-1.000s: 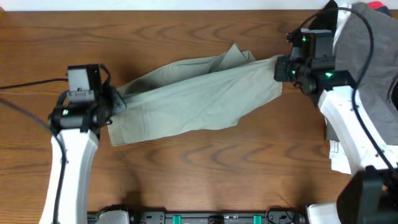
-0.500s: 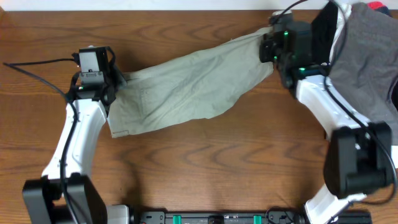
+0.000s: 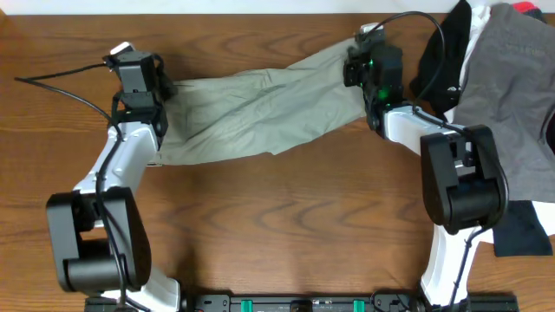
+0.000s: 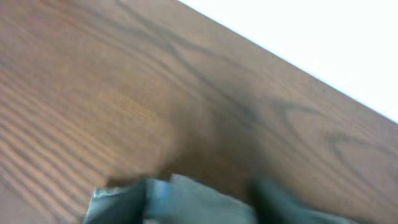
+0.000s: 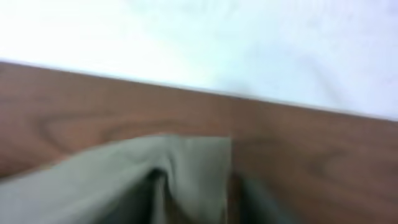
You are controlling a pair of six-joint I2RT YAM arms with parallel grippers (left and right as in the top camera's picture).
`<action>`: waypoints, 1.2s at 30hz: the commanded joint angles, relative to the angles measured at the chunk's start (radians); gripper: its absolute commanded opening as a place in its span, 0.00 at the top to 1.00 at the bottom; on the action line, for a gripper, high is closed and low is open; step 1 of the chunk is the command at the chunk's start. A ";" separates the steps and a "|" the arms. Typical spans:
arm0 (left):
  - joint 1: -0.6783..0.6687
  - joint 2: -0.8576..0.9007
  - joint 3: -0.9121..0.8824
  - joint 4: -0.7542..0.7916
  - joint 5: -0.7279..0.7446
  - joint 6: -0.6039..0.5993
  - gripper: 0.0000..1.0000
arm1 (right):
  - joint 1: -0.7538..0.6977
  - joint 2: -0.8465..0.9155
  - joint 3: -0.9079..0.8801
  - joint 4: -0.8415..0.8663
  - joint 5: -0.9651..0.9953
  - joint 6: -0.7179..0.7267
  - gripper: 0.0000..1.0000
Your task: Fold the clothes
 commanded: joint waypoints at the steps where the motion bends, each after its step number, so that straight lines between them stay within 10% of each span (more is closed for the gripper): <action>1: 0.007 0.018 0.005 0.027 -0.036 -0.007 0.02 | 0.005 0.018 0.011 0.052 0.037 -0.004 0.01; 29: 0.009 -0.142 0.006 -0.560 0.074 0.190 0.02 | -0.153 -0.105 0.285 -0.958 -0.439 -0.027 0.02; 36: 0.023 -0.129 0.006 -0.547 0.118 0.195 0.02 | -0.147 -0.103 0.285 -0.982 -0.548 -0.090 0.28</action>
